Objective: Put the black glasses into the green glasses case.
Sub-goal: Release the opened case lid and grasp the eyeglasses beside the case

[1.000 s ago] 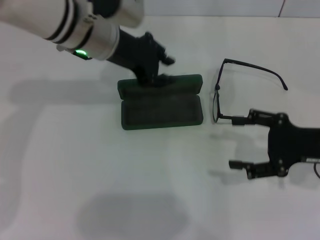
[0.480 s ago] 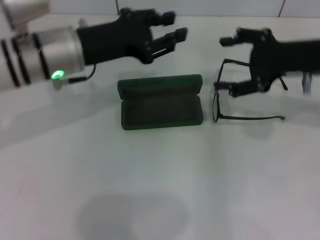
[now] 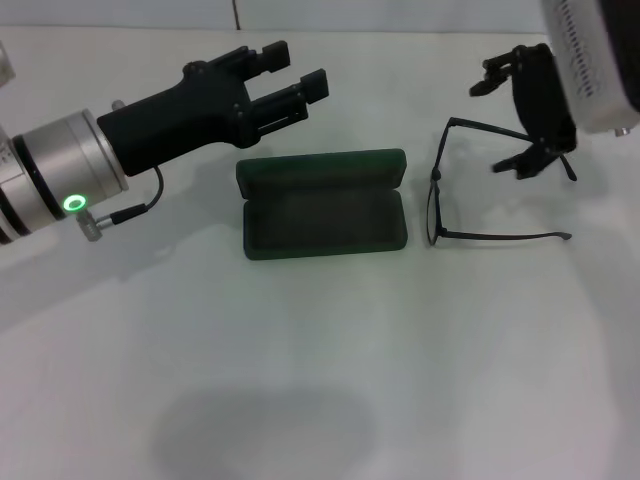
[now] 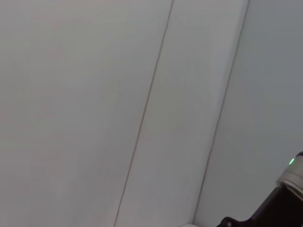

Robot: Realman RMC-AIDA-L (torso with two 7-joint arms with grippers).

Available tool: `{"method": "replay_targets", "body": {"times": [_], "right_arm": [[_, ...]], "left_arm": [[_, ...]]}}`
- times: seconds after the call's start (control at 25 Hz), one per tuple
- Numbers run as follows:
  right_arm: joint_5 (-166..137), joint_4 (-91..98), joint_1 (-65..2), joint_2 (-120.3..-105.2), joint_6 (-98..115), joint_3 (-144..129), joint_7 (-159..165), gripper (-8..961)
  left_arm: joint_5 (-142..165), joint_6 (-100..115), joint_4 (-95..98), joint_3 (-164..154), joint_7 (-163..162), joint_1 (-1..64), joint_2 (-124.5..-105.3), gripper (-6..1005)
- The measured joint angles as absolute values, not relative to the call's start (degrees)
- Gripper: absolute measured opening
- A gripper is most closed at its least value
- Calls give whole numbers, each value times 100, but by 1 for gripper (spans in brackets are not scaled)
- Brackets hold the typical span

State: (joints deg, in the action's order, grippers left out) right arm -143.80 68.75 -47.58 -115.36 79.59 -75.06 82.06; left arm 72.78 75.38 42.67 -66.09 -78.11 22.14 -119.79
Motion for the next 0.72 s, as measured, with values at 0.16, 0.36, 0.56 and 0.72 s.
{"method": "replay_targets", "body": {"times": [0.16, 0.36, 0.56, 0.72], "right_arm": [[-14795, 6815, -4999, -11538, 7959, -7921, 8213, 875], [-15122, 6480, -5201, -11603, 7658, -8457, 8250, 874], [-15110, 6236, -5272, -11621, 7197, -8832, 8293, 871], [-14950, 6111, -5313, -11626, 6830, -9074, 8277, 862]], "left_arm": [[7160, 7540, 4041, -6602, -7729, 2262, -11977, 639], [7118, 7507, 3809, -6600, -7632, 2402, -11971, 707], [6987, 7496, 3492, -6600, -7420, 2579, -11974, 705], [6892, 7492, 3355, -6532, -7284, 2625, -11966, 703]]}}
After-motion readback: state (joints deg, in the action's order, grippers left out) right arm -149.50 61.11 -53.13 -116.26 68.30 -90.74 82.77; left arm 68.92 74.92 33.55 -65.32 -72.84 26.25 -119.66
